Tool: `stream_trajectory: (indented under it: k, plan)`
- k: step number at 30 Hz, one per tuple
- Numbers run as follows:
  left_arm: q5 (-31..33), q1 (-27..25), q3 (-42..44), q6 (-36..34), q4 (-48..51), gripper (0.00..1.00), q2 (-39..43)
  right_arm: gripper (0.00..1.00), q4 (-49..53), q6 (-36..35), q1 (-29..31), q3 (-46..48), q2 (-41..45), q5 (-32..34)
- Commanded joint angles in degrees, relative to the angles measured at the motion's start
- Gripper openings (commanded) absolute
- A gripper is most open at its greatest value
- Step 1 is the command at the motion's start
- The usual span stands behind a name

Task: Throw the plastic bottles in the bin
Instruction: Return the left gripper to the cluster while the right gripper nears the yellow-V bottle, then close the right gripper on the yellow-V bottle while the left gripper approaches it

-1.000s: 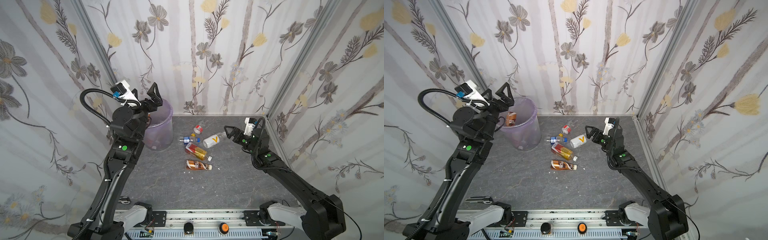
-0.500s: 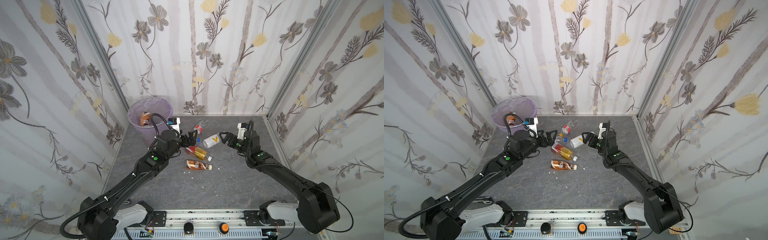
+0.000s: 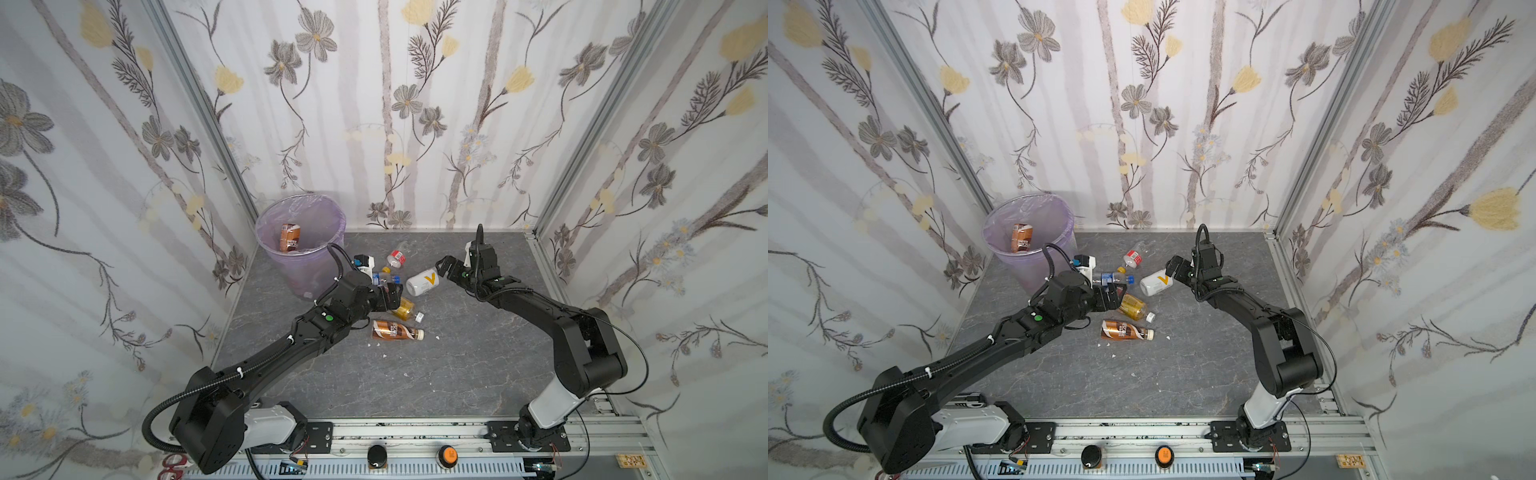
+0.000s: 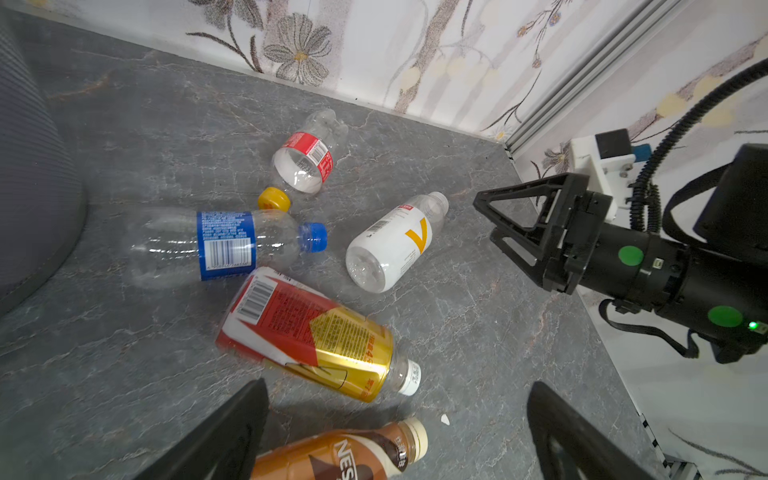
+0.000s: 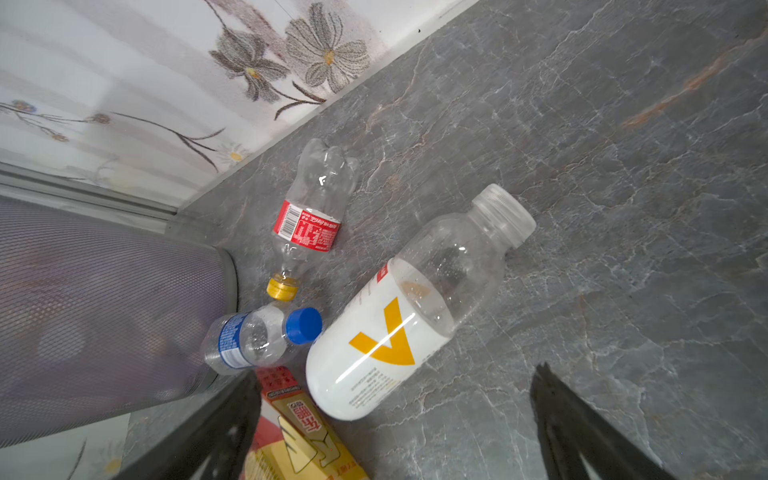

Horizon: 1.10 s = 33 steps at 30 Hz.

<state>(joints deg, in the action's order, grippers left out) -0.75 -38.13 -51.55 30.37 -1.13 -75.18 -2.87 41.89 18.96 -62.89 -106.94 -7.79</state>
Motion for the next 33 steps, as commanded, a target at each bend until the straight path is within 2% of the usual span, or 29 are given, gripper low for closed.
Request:
stream_trajectory:
  k: [1,6,10,17,26,33]
  plan:
    - [-2.33,-0.05,-4.56,0.25,-0.9,1.0,-4.38,1.0,0.17,4.36,-0.99,-2.88,-4.19,-2.9]
    - [-4.82,0.47,-13.56,-1.99,-0.81,1.0,-13.65,1.0,-0.82,7.72,-1.43,-5.84,-9.57,-6.87]
    - [-8.51,1.24,-21.84,-3.18,-0.65,1.0,-21.72,1.0,-1.04,8.67,-1.55,-6.12,-10.74,-6.97]
    - [-14.44,2.0,-32.74,-1.68,-0.63,1.0,-34.32,1.0,-3.51,10.75,-2.33,-5.08,-12.98,-10.73]
    - [-18.31,2.23,-38.33,0.61,-0.72,1.0,-42.46,1.0,-4.07,11.19,-3.01,-6.12,-14.21,-11.27]
    - [-20.63,3.96,-38.72,3.01,-1.11,1.0,-44.09,1.0,-5.78,13.13,-2.98,-6.75,-15.75,-12.51]
